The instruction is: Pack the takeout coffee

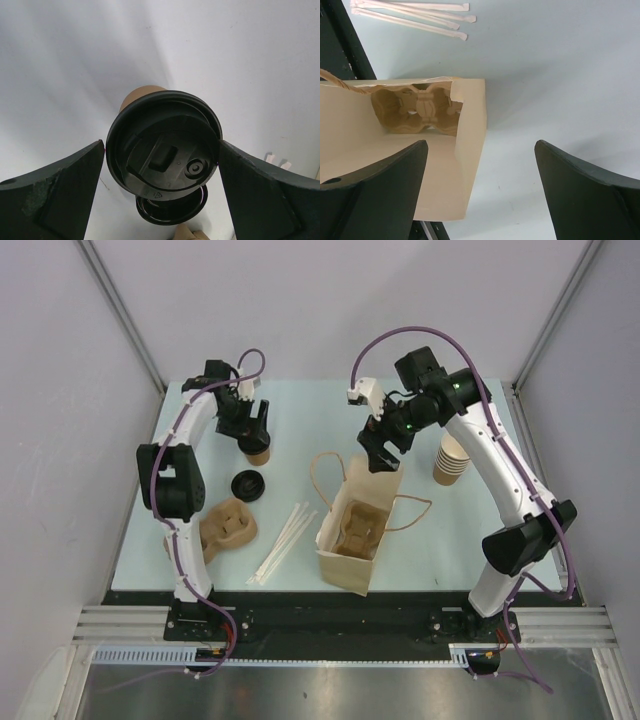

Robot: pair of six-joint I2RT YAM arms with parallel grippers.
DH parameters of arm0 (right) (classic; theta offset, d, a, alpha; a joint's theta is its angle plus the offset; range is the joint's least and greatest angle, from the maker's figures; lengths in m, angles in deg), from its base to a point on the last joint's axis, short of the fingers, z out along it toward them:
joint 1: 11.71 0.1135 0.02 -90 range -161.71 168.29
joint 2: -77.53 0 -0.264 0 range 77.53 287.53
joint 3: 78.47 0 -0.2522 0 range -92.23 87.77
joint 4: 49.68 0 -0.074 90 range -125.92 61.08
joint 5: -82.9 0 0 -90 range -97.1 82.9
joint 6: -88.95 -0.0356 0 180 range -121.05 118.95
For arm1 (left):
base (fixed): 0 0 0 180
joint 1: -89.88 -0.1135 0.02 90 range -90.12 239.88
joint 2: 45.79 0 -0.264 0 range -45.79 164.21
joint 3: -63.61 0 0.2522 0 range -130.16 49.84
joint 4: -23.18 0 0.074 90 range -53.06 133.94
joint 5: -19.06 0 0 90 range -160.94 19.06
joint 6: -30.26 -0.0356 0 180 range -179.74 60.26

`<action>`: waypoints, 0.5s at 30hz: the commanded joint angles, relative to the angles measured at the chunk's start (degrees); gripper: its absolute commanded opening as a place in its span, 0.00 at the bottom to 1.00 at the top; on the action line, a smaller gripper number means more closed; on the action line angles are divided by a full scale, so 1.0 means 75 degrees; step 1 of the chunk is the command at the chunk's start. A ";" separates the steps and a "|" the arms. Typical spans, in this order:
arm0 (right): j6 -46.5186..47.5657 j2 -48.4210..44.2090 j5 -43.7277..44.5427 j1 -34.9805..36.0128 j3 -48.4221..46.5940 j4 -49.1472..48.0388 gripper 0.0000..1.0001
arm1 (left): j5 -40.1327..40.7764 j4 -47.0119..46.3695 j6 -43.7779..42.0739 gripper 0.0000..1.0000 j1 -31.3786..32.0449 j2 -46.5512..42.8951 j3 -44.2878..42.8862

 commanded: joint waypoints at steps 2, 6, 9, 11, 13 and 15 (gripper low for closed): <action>0.0057 0.0039 -0.0205 -0.0064 -0.0330 0.0413 0.94 | -0.0056 -0.0052 0.0094 0.92 -0.0058 -0.0105 -0.0173; 0.0080 0.0016 -0.0217 -0.0087 -0.0318 0.0413 0.94 | -0.0067 -0.0064 0.0071 0.80 -0.0058 -0.0269 -0.0091; 0.0092 0.0039 -0.0182 -0.0110 -0.0318 0.0413 0.94 | -0.0138 -0.0005 0.0036 0.64 -0.0058 -0.0409 -0.0103; 0.0115 0.0050 -0.0100 -0.0122 -0.0295 0.0413 0.94 | -0.0150 0.0007 0.0047 0.58 -0.0058 -0.0515 -0.0091; 0.0127 0.0074 -0.0065 -0.0146 -0.0272 0.0413 0.94 | -0.0161 0.0030 0.0001 0.49 -0.0058 -0.0690 -0.0091; 0.0116 0.0109 0.0017 -0.0181 -0.0236 0.0413 0.94 | -0.0208 0.0100 -0.0058 0.43 -0.0058 -0.0842 -0.0103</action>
